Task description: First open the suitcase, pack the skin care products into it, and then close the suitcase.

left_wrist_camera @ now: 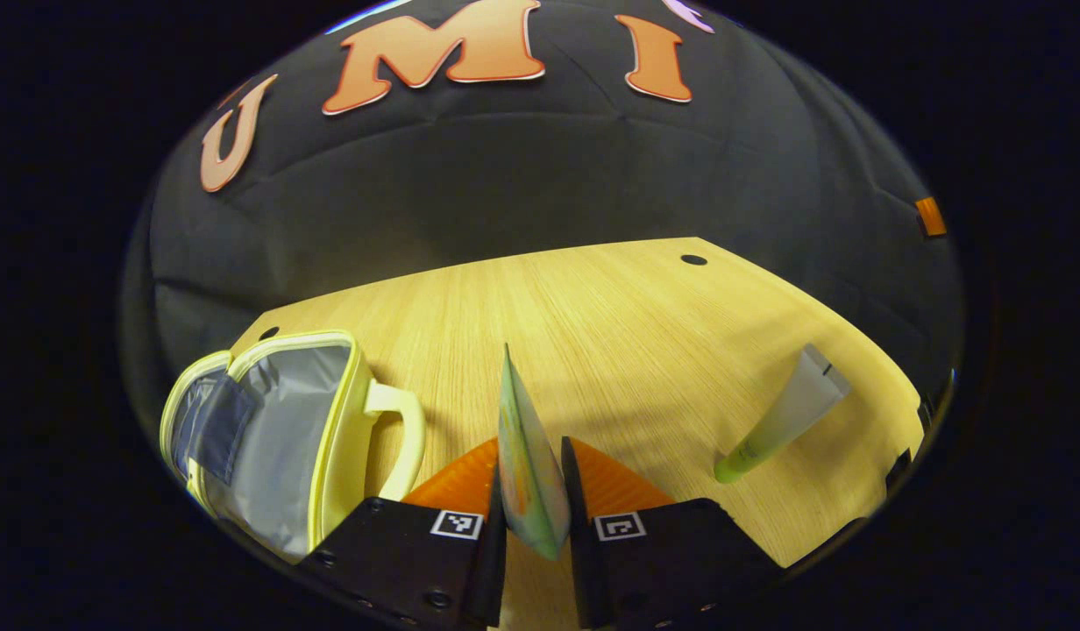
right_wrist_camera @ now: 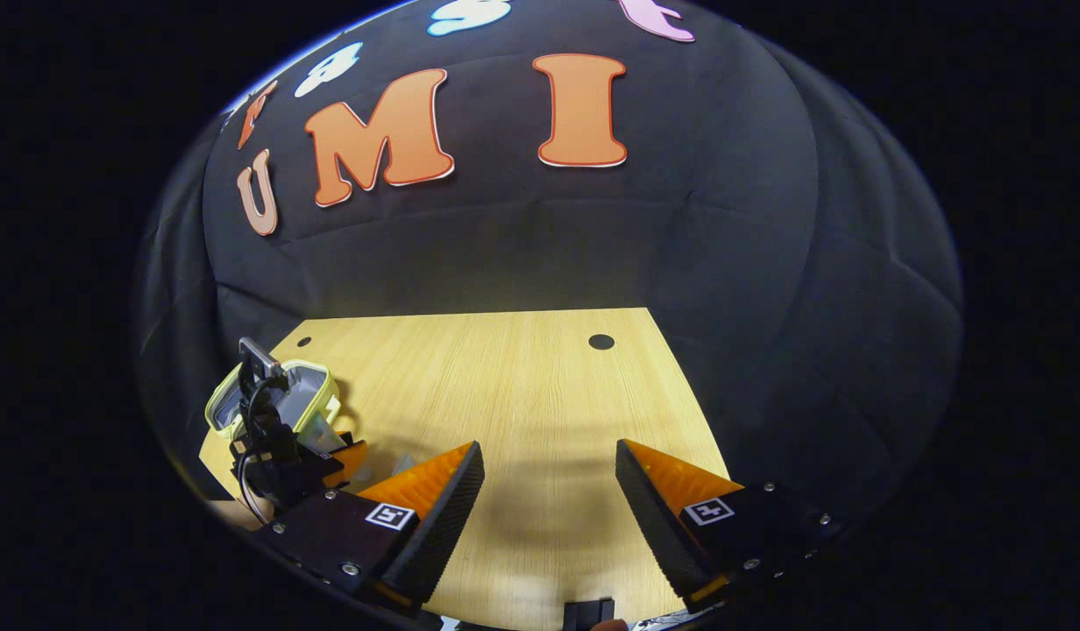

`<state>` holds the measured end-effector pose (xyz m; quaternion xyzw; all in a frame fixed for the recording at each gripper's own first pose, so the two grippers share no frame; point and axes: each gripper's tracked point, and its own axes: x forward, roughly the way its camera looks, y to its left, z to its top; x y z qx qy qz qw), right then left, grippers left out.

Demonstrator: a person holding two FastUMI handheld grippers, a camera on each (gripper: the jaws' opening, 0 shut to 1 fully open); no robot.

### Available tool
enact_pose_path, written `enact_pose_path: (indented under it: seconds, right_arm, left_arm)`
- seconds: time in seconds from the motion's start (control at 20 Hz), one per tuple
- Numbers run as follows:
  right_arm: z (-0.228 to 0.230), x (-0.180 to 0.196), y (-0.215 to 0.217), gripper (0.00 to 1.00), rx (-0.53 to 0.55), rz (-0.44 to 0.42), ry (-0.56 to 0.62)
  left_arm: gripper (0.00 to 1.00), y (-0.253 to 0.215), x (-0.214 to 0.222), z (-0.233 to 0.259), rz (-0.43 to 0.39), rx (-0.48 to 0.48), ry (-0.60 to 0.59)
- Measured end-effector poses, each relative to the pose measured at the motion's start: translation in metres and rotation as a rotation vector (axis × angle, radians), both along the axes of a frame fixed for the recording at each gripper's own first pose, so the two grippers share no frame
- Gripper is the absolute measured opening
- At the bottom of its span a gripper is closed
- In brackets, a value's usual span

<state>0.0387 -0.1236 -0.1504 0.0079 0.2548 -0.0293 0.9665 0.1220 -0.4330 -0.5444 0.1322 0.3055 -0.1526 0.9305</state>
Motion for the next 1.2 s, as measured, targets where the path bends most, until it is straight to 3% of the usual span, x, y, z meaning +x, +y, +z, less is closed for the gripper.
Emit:
enact_pose_path:
  seconds: [0.15,0.4,0.65,0.9,1.15,1.2]
  right_arm:
    - [0.005,0.001,0.007,0.96,0.011,0.014,-0.018]
    - [0.01,0.013,0.056,0.96,0.035,0.119,-0.074]
    - [-0.02,0.032,0.115,0.96,0.057,0.251,-0.048]
    - [-0.091,0.035,0.153,0.97,0.058,0.356,0.112]
    - [-0.157,0.038,0.156,0.93,0.136,0.31,0.288]
    - [-0.164,0.038,0.152,0.83,0.132,0.303,0.306]
  left_arm:
    - [0.31,-0.012,-0.025,0.013,0.005,-0.124,0.111]
    - [0.32,-0.001,-0.074,0.072,0.005,-0.222,0.204]
    - [0.32,0.051,-0.11,0.112,0.07,-0.163,0.2]
    - [0.31,0.1,-0.137,0.121,0.153,-0.123,0.192]
    - [0.31,0.127,-0.149,0.123,0.191,-0.098,0.183]
    - [0.32,0.128,-0.148,0.123,0.198,-0.093,0.181]
